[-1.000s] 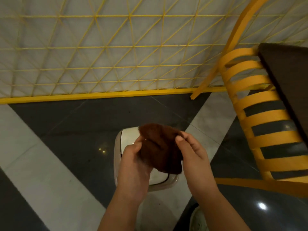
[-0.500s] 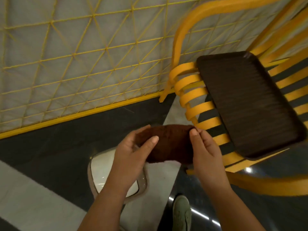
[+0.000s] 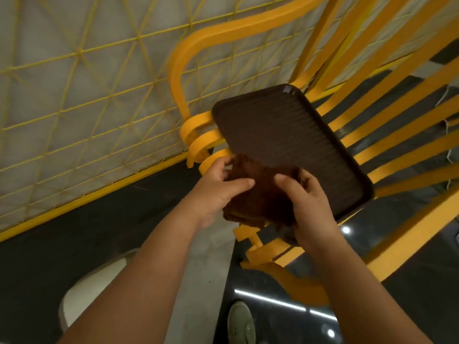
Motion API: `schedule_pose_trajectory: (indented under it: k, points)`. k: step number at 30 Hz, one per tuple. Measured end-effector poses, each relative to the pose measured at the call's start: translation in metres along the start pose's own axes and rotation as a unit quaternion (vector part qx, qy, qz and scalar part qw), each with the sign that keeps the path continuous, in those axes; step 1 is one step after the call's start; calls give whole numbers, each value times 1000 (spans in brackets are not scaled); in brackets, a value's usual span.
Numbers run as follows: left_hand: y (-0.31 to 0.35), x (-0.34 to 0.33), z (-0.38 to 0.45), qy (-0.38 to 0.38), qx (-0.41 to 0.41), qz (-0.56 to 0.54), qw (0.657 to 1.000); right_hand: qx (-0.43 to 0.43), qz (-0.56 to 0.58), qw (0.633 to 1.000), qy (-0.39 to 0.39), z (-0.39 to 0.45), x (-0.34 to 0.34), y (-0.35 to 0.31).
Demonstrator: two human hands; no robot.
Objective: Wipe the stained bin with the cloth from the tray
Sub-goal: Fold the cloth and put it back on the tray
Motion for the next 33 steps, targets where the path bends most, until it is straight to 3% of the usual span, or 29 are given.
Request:
schedule_pose_trajectory:
  k: [2,6,10,11,13,15,17,19,21,24,29,33]
  points:
    - [7,-9,19,1,-10,23,1000,1,-26,999,28,13,9,-9]
    - [22,-21,63,29,-69,141,987,-27,-29,987,158,42,37,-10]
    - [27,-44,92,8,-155,326,933,-18,-110,967,227,62,42,1]
    - [25,-50,94,1,-176,413,894,-24,-155,959,236,65,42,7]
    - [14,-59,95,-21,-203,598,775,-17,-287,926,245,67,38,12]
    - [-8,-61,94,-57,-177,713,676,49,-415,876,241,66,26,5]
    - [-32,-52,94,-74,-123,785,603,82,-521,833,166,71,6,7]
    - [-45,-41,94,-68,-83,823,558,49,-583,808,65,78,-9,27]
    - [-49,-38,94,-56,-67,838,539,14,-590,807,4,80,-17,45]
    - [-48,-41,93,-58,-50,845,529,14,-586,810,-13,79,-20,50]
    - [-23,-29,71,-44,-75,808,583,33,-568,822,12,63,-12,36]
    - [5,7,39,-16,-48,817,574,57,-570,819,-8,40,-29,25]
Point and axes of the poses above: each hand's wrist, its own z-axis towards the middle knuckle, its own x-axis out of the back of the hand, y = z × x, the point moved 8 cm from there along z, towards the middle knuckle, and after that the axes turned 15 degrees about -z, right-handed, at the moved point
